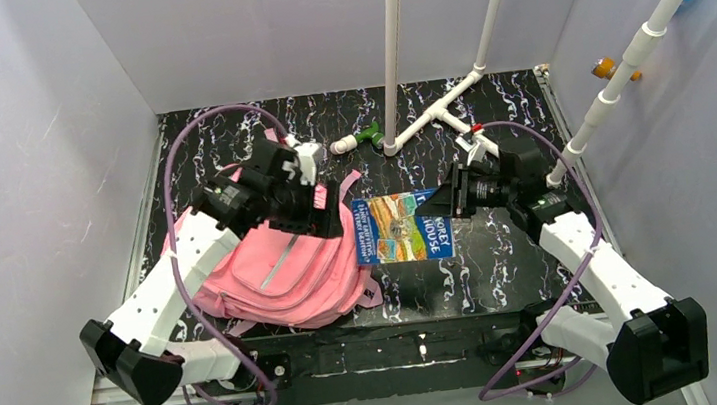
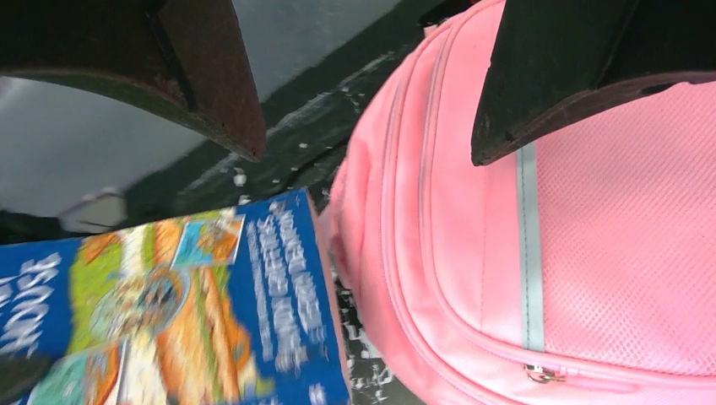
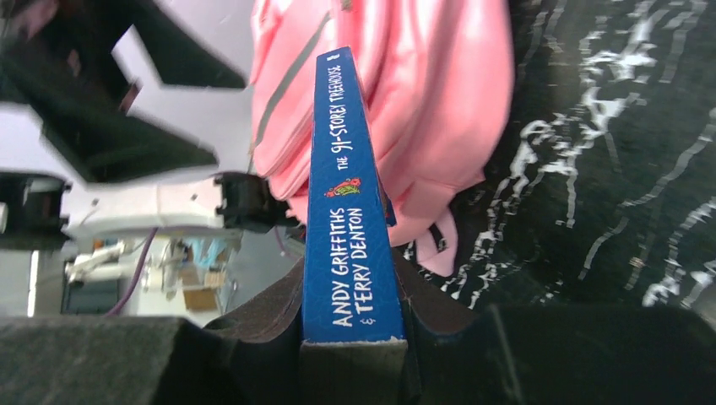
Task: Pack the student bag
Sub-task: Pick up the book from the center of the board, then place the book in the student bag.
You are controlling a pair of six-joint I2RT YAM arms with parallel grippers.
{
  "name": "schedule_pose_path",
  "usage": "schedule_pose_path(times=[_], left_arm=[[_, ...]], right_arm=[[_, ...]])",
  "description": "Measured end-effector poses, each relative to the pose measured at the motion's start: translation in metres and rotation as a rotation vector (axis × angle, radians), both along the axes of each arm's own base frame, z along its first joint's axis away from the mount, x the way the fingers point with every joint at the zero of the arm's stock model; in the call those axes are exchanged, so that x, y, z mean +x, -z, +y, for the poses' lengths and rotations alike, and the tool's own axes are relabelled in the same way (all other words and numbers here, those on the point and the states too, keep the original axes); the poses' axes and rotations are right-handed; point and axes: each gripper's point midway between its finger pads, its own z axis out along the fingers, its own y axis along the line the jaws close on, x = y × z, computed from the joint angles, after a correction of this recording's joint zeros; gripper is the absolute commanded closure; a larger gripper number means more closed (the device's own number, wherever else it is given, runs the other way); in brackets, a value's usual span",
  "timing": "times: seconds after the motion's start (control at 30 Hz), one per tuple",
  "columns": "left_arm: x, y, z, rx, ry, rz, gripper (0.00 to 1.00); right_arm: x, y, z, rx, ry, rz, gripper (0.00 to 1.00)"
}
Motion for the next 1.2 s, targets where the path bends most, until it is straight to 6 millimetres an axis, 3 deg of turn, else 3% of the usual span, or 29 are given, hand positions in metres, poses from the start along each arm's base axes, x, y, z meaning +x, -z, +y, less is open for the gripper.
schedule_pose_path(times=[0.1,0.23,0.27,0.4,0.53,0.63,0.67,0.8,0.87,0.9,1.0,1.13,1.2], left_arm=[[-0.013,0.005,-0.003,0.12,0.034,-0.081,0.18],[-0.027,0.016,0.001,0.291,0.056,-0.183,0.18],[-0.031,0.022,0.005,0.416,0.062,-0.256,0.18],[-0.03,0.028,0.005,0.554,0.06,-0.327,0.17],[-0.028,0.063,-0.007,0.794,0.116,-0.366,0.17],[-0.02,0.068,0.003,0.906,0.086,-0.403,0.38],[-0.019,0.067,0.005,0.919,0.074,-0.414,0.4],[-0.013,0.066,0.014,0.975,0.052,-0.449,0.38],[-0.012,0.074,0.016,1.017,0.065,-0.452,0.23],[-0.013,0.081,0.019,1.045,0.08,-0.444,0.34],[-0.012,0.086,0.02,1.071,0.091,-0.443,0.49],[-0.012,0.087,0.025,1.1,0.092,-0.453,0.88],[-0.011,0.083,0.027,1.105,0.095,-0.464,0.91]], right_arm=[[0.012,0.007,-0.012,-0.05,0.087,0.033,0.99],[0.024,0.02,-0.031,-0.102,0.198,0.093,0.99],[0.031,0.03,-0.045,-0.135,0.266,0.14,0.99],[0.036,0.034,-0.055,-0.14,0.318,0.175,0.99],[0.041,0.036,-0.063,-0.137,0.37,0.201,0.99],[0.038,0.039,-0.065,-0.151,0.379,0.221,0.99],[0.036,0.039,-0.066,-0.155,0.38,0.225,0.99],[0.032,0.037,-0.066,-0.155,0.38,0.223,0.99],[0.03,0.038,-0.066,-0.158,0.38,0.232,0.99],[0.03,0.038,-0.066,-0.158,0.38,0.234,0.99],[0.03,0.036,-0.066,-0.154,0.38,0.233,0.99],[0.027,0.032,-0.065,-0.141,0.373,0.225,0.99],[0.024,0.026,-0.063,-0.127,0.357,0.215,0.99]])
